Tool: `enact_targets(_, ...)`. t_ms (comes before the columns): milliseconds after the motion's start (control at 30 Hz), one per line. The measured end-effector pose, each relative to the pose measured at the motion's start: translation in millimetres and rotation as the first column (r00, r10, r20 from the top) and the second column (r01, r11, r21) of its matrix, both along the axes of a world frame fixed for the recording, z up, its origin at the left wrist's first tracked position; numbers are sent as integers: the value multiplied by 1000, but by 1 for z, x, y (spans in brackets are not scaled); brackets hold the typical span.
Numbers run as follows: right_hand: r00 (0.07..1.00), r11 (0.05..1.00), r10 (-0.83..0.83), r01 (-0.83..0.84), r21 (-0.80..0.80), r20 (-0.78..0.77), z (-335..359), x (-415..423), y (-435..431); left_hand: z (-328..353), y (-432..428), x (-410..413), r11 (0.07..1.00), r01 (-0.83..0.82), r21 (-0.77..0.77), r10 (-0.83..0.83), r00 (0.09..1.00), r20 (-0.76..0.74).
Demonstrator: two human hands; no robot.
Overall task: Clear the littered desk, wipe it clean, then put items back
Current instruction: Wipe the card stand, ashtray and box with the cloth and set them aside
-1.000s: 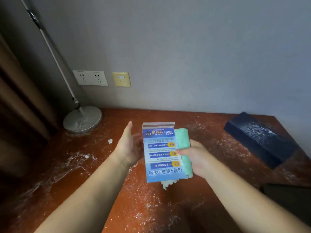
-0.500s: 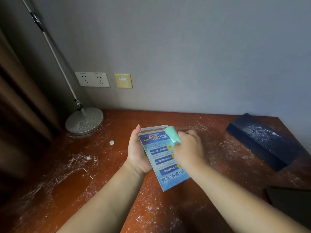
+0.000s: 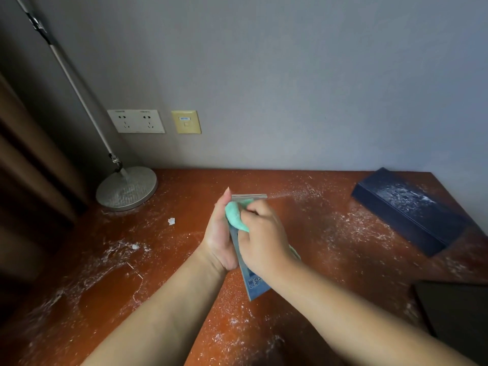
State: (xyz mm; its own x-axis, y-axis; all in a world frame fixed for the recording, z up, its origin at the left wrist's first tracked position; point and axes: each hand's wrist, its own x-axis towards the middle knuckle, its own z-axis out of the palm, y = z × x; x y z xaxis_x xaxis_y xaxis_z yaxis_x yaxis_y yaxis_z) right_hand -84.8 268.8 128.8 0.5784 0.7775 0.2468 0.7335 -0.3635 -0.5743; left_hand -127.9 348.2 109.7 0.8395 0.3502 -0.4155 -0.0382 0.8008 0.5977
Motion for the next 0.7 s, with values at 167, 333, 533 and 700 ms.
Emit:
enact_targets(167,971,966,237,-233,112,-18,-12,6,-11,4,14,-6,999,-29,-15,29,1000,0)
enact_targets(333,908,919,316,-365,-150,-274,-37,18,-35,13,41,-17,985,-157,74,160,986,-38)
enact_targets(533,931,905,-362,341,-253,-41,-3,78,-23,23,43,-16,973,-209,99,216,974,-62)
enact_targets(700,993,997,63,-66,-34,-105,10,21,4,27,19,5,987,-161,17,161,987,22)
